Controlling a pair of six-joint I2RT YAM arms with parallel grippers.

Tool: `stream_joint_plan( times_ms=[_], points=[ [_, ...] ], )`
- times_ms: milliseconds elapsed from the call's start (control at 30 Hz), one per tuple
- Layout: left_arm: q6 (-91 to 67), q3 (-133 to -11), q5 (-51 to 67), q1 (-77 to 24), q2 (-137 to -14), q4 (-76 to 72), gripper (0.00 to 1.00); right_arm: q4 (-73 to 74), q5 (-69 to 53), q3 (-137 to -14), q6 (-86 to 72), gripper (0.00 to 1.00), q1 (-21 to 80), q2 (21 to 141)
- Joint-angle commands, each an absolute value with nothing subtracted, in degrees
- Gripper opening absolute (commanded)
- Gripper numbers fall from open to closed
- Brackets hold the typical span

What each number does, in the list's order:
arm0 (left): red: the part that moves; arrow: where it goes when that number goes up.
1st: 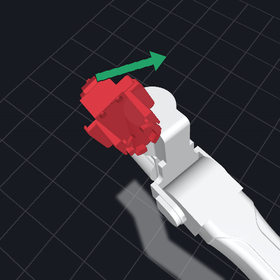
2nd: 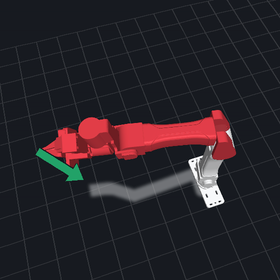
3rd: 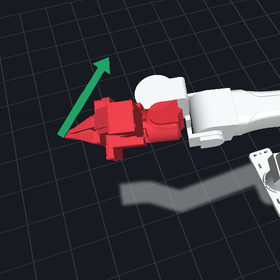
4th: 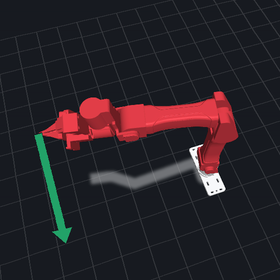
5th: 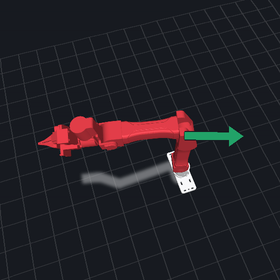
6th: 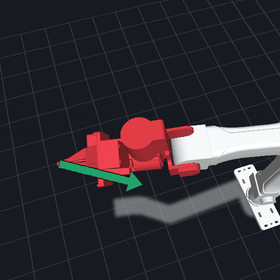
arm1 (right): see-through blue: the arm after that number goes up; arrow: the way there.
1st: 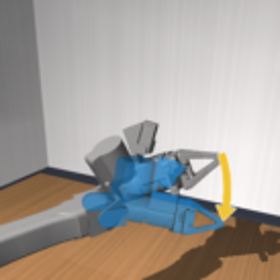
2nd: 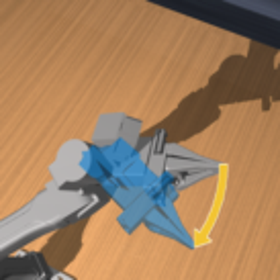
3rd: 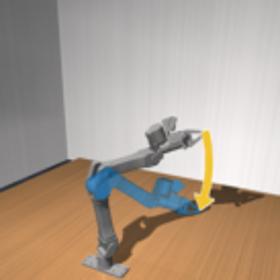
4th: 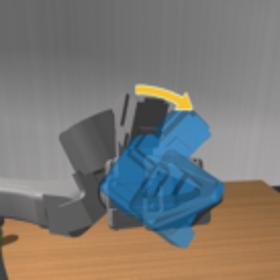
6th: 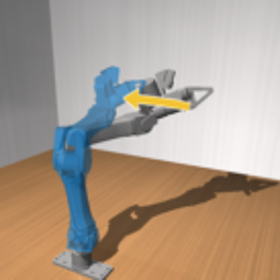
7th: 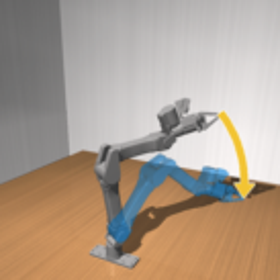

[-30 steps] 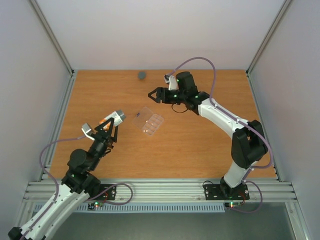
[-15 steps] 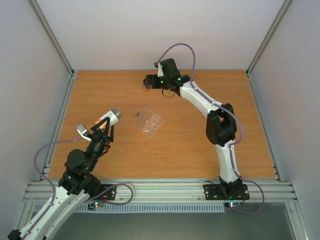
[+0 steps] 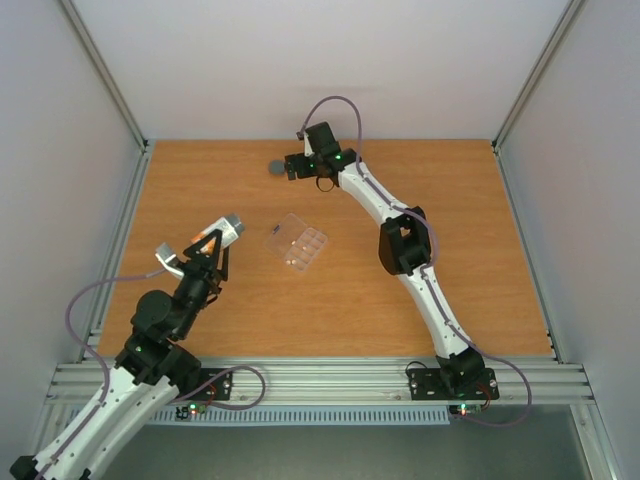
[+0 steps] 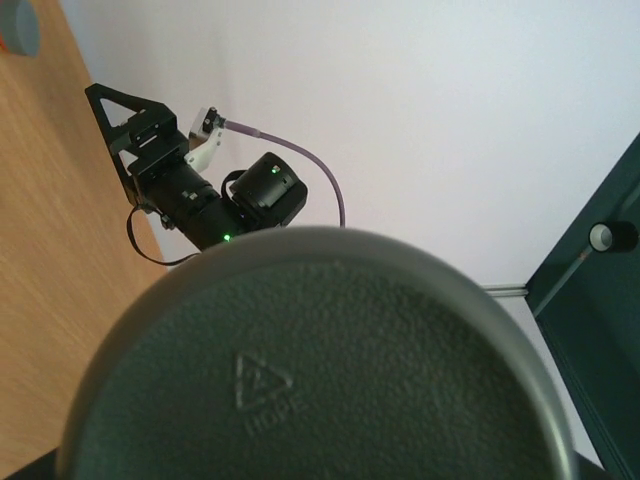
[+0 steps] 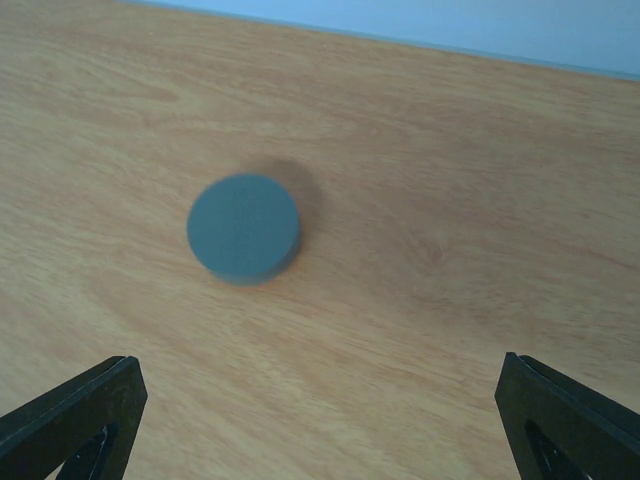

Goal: Sort the pills into containers
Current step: Place the pill bottle at the center of the board.

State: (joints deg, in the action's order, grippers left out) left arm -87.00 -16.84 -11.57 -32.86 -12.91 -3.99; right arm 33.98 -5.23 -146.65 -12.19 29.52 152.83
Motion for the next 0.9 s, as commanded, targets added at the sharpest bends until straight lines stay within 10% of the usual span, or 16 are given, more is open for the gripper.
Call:
stream_joint_plan(
  times_ms=[0,867],
  points=[
    [-86.59,-17.92,-11.81,-32.78,-13.65,-7.77,0.00,30.79,-6.67,-148.72,-7.74,0.98,29.23,154.72],
    [-89.11,-10.09,-13.40,-32.78,-19.90,-23.77,0.00,26.80,-11.66,-149.59,-10.34,0.98,29.01,155.33]
  ],
)
